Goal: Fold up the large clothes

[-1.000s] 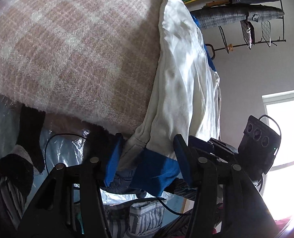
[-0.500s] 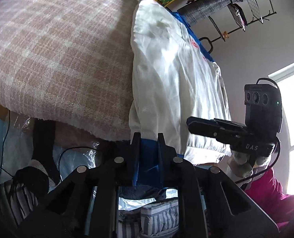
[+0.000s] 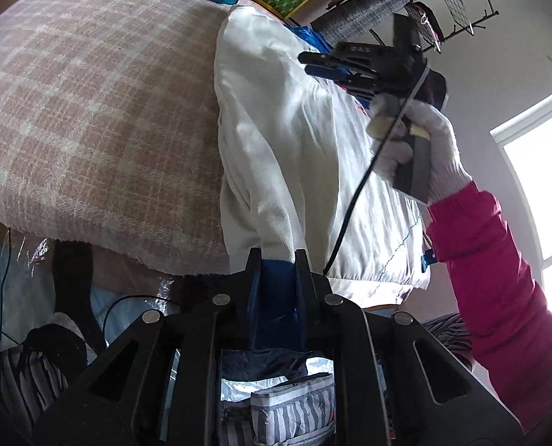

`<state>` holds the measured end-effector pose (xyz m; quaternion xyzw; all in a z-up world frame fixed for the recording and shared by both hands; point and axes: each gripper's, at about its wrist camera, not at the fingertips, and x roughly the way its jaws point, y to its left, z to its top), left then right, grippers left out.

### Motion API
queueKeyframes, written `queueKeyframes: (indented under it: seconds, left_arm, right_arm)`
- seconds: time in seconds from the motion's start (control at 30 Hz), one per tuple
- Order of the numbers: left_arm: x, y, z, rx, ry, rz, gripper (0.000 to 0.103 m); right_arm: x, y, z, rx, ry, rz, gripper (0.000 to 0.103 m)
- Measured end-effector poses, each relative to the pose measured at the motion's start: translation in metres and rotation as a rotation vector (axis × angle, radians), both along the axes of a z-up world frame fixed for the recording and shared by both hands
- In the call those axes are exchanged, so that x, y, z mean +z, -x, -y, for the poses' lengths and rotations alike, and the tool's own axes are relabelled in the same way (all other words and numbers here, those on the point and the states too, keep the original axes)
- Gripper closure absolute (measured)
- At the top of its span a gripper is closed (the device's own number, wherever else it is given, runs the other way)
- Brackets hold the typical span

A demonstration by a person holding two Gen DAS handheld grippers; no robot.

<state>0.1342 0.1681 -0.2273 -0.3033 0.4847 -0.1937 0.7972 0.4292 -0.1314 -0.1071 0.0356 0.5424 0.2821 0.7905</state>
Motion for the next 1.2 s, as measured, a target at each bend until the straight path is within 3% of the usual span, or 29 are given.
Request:
queueKeyframes:
  seconds: [0.17, 0.37, 0.47, 0.5, 0.53, 0.73, 1.0, 1.07, 1.13, 1.2]
  left_arm:
    - [0.009, 0.002, 0.004, -0.022, -0.044, 0.046, 0.09]
    - [0.015, 0.005, 0.011, -0.032, -0.057, 0.078, 0.091]
    - [0.021, 0.006, 0.018, -0.05, -0.077, 0.104, 0.091]
    - [0.023, 0.007, 0.021, -0.059, -0.09, 0.113, 0.091]
    - [0.025, 0.007, 0.025, -0.066, -0.101, 0.121, 0.091]
    - [0.03, 0.007, 0.037, -0.09, -0.114, 0.139, 0.091]
    - [0.032, 0.007, 0.04, -0.098, -0.115, 0.141, 0.091]
    - [0.033, 0.008, 0.041, -0.103, -0.12, 0.146, 0.091]
    - [0.035, 0.009, 0.043, -0.108, -0.125, 0.149, 0.091]
    - [0.036, 0.008, 0.045, -0.108, -0.131, 0.15, 0.091]
  right_arm:
    - [-0.041, -0.016, -0.012, -0.032, 0.012, -0.076, 0.081]
    - [-0.022, -0.016, -0.016, 0.02, 0.032, -0.133, 0.069]
    - [0.003, -0.002, -0.031, 0.098, 0.034, -0.122, 0.052]
    - [0.011, 0.004, -0.04, 0.127, 0.039, -0.122, 0.039]
    - [0.018, 0.009, -0.05, 0.159, 0.053, -0.12, 0.036]
    - [0.024, 0.028, -0.114, 0.275, 0.272, -0.051, 0.037]
    - [-0.019, 0.021, -0.157, 0.296, 0.453, -0.057, 0.038]
    - [-0.03, 0.019, -0.158, 0.288, 0.496, -0.062, 0.043]
    - [-0.039, 0.014, -0.153, 0.27, 0.519, -0.078, 0.064]
    - [-0.043, 0.012, -0.146, 0.26, 0.517, -0.071, 0.074]
